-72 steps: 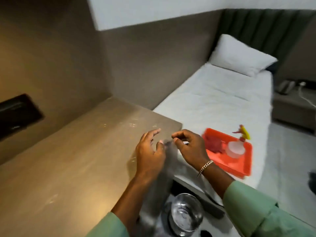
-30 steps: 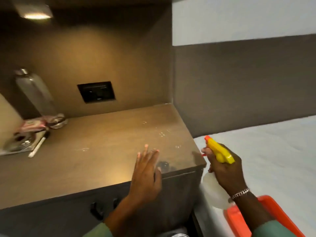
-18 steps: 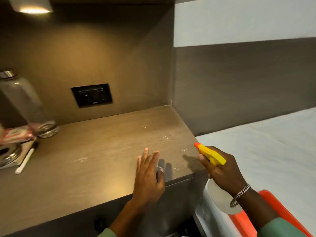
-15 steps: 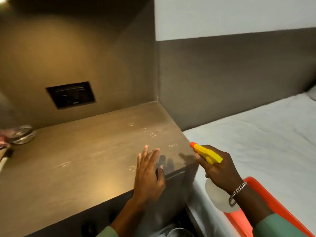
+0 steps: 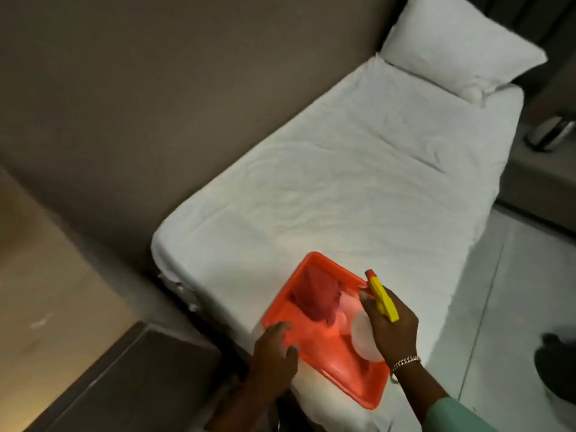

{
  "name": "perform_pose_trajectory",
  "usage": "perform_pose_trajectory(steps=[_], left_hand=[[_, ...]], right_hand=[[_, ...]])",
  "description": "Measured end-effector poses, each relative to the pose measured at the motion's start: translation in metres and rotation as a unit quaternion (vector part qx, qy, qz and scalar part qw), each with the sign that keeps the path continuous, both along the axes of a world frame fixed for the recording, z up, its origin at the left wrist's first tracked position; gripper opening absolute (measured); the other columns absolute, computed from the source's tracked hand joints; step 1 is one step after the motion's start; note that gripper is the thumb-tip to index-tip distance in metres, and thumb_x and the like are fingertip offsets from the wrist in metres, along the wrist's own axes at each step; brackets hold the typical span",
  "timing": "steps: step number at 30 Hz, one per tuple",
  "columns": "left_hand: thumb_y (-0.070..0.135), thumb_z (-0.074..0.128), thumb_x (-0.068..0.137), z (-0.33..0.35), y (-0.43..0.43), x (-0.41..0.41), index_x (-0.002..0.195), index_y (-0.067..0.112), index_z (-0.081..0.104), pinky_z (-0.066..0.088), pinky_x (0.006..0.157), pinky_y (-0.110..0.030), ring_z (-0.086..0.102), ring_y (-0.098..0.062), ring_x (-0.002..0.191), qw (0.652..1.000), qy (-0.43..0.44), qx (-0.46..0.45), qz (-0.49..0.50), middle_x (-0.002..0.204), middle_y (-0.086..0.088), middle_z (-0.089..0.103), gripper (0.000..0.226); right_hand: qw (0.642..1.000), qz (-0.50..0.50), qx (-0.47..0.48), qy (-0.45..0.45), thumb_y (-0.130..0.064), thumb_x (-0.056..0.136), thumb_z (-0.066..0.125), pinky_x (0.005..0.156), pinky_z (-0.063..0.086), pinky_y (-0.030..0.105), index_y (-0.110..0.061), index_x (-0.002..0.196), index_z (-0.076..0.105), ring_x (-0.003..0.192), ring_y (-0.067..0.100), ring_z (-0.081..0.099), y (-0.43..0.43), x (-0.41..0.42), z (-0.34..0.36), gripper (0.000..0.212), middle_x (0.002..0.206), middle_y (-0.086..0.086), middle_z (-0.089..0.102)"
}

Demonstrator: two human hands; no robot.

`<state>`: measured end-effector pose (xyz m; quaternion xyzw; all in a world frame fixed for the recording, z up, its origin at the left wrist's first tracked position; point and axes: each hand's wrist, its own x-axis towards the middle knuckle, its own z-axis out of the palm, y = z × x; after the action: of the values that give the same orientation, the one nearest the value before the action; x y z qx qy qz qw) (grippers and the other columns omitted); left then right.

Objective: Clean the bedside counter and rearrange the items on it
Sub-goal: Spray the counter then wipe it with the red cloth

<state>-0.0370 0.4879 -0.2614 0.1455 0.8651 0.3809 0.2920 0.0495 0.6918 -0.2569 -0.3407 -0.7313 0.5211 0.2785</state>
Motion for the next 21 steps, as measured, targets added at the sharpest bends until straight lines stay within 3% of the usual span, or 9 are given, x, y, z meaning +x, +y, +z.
perform_pose_trajectory(steps=[3, 5, 7, 9, 12, 14, 16, 18, 21], left_hand=[[0.015, 0.067, 0.082, -0.045, 0.052, -0.023, 0.118, 0.005, 0.058, 0.046, 0.096, -0.037, 0.062, -0.033, 0.109, 0.978, -0.180, -0.040, 0.098, 0.119, -0.018, 0.063, 0.039], [0.021, 0.070, 0.082, -0.063, 0.083, -0.038, 0.105, 0.002, 0.061, 0.049, 0.084, -0.042, 0.063, -0.035, 0.091, 0.927, -0.312, -0.012, 0.206, 0.105, -0.025, 0.060, 0.032], [0.026, 0.071, 0.082, -0.075, 0.111, -0.049, 0.115, -0.001, 0.057, 0.049, 0.076, -0.042, 0.059, -0.034, 0.088, 0.873, -0.388, 0.030, 0.293, 0.103, -0.021, 0.055, 0.045], [0.023, 0.075, 0.079, -0.087, 0.140, -0.055, 0.130, 0.004, 0.048, 0.049, 0.075, -0.045, 0.060, -0.038, 0.099, 0.828, -0.407, 0.076, 0.377, 0.113, -0.021, 0.055, 0.061], [0.016, 0.080, 0.072, -0.089, 0.175, -0.061, 0.138, 0.011, 0.038, 0.052, 0.088, -0.056, 0.054, -0.044, 0.119, 0.788, -0.360, 0.087, 0.492, 0.138, -0.020, 0.051, 0.079], [0.009, 0.081, 0.068, -0.087, 0.183, -0.063, 0.138, 0.009, 0.040, 0.050, 0.093, -0.060, 0.057, -0.043, 0.114, 0.770, -0.337, 0.105, 0.532, 0.138, -0.021, 0.051, 0.081], [0.002, 0.079, 0.068, -0.081, 0.180, -0.065, 0.134, 0.005, 0.046, 0.052, 0.085, -0.053, 0.060, -0.035, 0.094, 0.749, -0.348, 0.155, 0.542, 0.123, -0.019, 0.057, 0.074], [0.001, 0.078, 0.069, -0.069, 0.171, -0.064, 0.119, 0.002, 0.058, 0.053, 0.078, -0.049, 0.061, -0.028, 0.077, 0.759, -0.367, 0.187, 0.504, 0.107, -0.017, 0.062, 0.054], [0.002, 0.077, 0.071, -0.031, 0.143, -0.055, 0.093, 0.003, 0.068, 0.056, 0.078, -0.049, 0.067, -0.027, 0.070, 0.807, -0.348, 0.212, 0.428, 0.097, -0.018, 0.071, 0.023]], right_hand=[[0.999, -0.050, 0.000, -0.001, -0.023, 0.083, 0.073, 0.089, 0.046, 0.008, -0.041, 0.115, 0.066, 0.102, -0.005, 0.065, 0.021, 0.002, -0.034, 0.038, 0.111, -0.008, 0.073], [0.998, -0.060, -0.007, 0.034, -0.021, 0.084, 0.072, 0.092, 0.049, 0.016, -0.037, 0.117, 0.067, 0.106, 0.003, 0.067, 0.031, -0.005, -0.054, 0.037, 0.114, -0.010, 0.073], [0.997, -0.050, -0.007, 0.058, -0.021, 0.085, 0.069, 0.095, 0.051, 0.022, -0.023, 0.120, 0.067, 0.110, 0.011, 0.067, 0.032, -0.012, -0.069, 0.035, 0.119, -0.004, 0.071], [0.997, -0.044, -0.016, 0.058, -0.023, 0.086, 0.069, 0.094, 0.051, 0.022, -0.023, 0.122, 0.066, 0.110, 0.012, 0.066, 0.030, -0.016, -0.079, 0.036, 0.119, -0.010, 0.070], [0.996, -0.071, -0.052, 0.025, -0.026, 0.083, 0.071, 0.085, 0.049, 0.012, -0.044, 0.119, 0.062, 0.102, 0.000, 0.065, 0.030, -0.012, -0.080, 0.040, 0.111, -0.027, 0.069], [0.996, -0.068, -0.044, -0.024, -0.037, 0.080, 0.073, 0.086, 0.048, 0.010, -0.043, 0.125, 0.058, 0.106, -0.003, 0.062, 0.031, -0.002, -0.079, 0.048, 0.117, -0.023, 0.066], [0.991, -0.073, -0.047, -0.098, -0.047, 0.077, 0.073, 0.092, 0.049, 0.018, -0.038, 0.129, 0.053, 0.114, 0.001, 0.058, 0.026, 0.015, -0.074, 0.057, 0.125, -0.017, 0.062], [0.984, -0.113, -0.042, -0.132, -0.039, 0.076, 0.076, 0.093, 0.053, 0.032, -0.037, 0.117, 0.056, 0.109, 0.013, 0.061, 0.012, 0.038, -0.068, 0.045, 0.116, -0.008, 0.065], [0.988, -0.091, 0.030, -0.120, -0.030, 0.077, 0.075, 0.083, 0.051, 0.020, -0.036, 0.093, 0.060, 0.090, 0.016, 0.068, -0.024, 0.058, -0.035, 0.023, 0.092, -0.010, 0.069]])
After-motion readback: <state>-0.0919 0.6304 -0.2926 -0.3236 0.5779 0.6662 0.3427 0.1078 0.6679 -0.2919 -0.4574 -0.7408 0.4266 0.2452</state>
